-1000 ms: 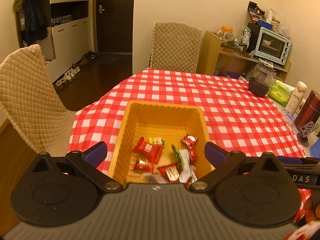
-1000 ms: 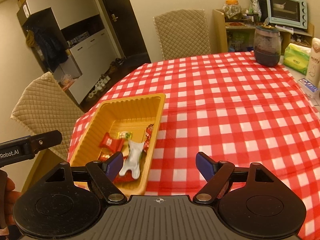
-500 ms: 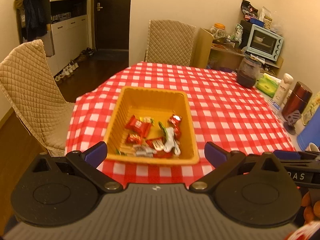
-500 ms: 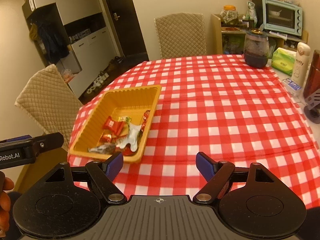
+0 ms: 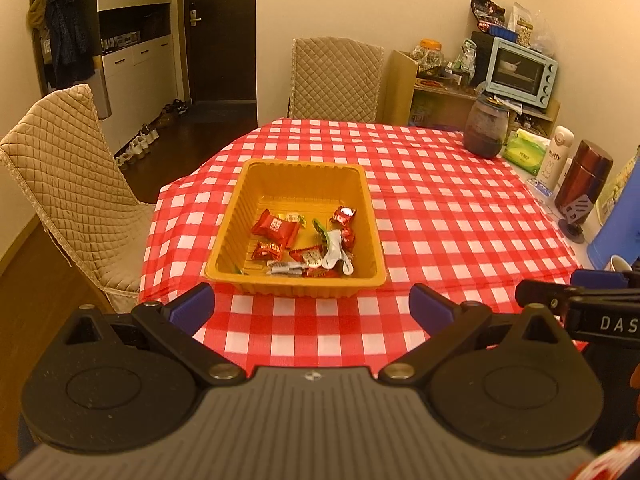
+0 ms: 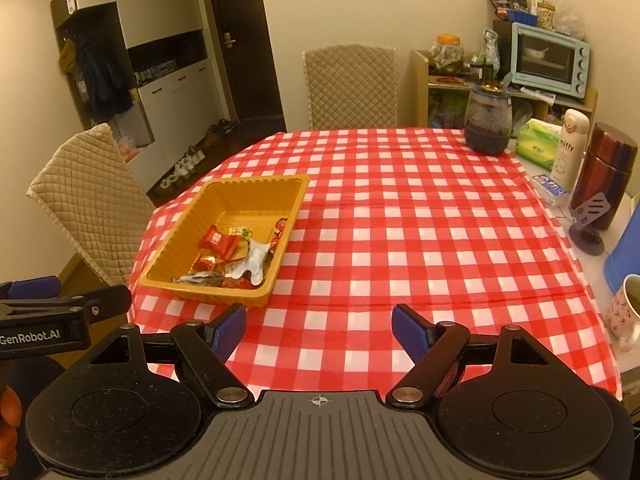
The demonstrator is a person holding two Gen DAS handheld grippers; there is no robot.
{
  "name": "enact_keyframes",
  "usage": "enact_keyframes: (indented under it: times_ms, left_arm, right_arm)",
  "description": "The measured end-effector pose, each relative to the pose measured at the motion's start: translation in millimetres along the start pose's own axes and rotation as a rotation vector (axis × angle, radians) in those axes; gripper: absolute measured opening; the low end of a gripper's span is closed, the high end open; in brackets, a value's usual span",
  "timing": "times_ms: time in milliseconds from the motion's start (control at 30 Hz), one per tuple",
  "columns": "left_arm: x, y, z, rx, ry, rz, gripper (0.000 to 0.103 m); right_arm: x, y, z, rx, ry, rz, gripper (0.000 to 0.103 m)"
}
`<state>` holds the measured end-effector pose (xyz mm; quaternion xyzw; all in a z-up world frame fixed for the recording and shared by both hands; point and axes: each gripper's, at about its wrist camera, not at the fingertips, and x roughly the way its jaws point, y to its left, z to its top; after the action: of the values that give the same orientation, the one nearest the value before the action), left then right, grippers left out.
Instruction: Organize snacks
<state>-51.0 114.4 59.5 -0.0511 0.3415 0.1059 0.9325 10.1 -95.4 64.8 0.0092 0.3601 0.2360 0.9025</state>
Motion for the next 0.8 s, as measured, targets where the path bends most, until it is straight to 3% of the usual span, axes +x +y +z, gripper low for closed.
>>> enact_keyframes:
  times_ms: [800]
  left_arm:
    - [-28,-9,-14,0.008,-0.02,0.002,0.103]
  right_arm:
    - [-32,5,-16,-0.027,-0.05,-0.017,0.079]
